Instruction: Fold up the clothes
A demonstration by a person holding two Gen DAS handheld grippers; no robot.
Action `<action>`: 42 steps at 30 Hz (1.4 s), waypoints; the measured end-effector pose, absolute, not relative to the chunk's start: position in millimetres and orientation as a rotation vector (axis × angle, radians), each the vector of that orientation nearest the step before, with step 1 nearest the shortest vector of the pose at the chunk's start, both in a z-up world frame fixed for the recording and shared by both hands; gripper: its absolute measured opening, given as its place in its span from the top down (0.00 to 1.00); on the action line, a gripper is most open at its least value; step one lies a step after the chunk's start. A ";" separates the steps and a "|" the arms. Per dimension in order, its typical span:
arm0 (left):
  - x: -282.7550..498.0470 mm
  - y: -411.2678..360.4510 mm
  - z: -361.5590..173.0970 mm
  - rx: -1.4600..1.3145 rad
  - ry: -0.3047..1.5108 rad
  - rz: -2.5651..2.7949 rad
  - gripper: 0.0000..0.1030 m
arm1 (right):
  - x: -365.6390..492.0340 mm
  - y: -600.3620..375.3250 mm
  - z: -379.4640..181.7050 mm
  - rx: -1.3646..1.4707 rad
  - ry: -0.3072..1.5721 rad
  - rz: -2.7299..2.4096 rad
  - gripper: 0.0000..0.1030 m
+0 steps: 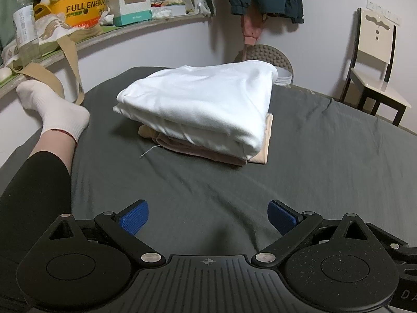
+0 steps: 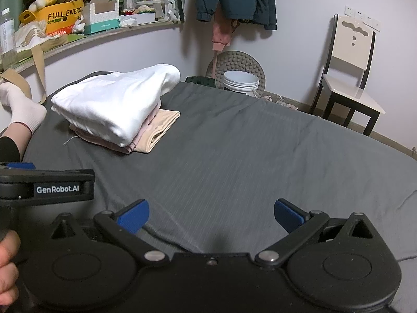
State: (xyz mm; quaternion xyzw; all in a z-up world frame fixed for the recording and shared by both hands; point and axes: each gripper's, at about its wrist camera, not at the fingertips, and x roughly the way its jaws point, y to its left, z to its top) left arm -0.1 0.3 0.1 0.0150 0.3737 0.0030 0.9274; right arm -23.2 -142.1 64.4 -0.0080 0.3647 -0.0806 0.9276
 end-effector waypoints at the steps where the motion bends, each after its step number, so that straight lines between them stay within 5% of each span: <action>1: -0.2 1.5 0.5 0.032 0.767 0.007 0.05 | -23.3 -141.8 64.4 -0.015 0.748 -0.166 0.00; 42: -11.8 -9.2 17.2 0.060 0.713 -0.024 0.05 | -29.2 -150.3 74.4 0.010 0.736 -0.161 0.00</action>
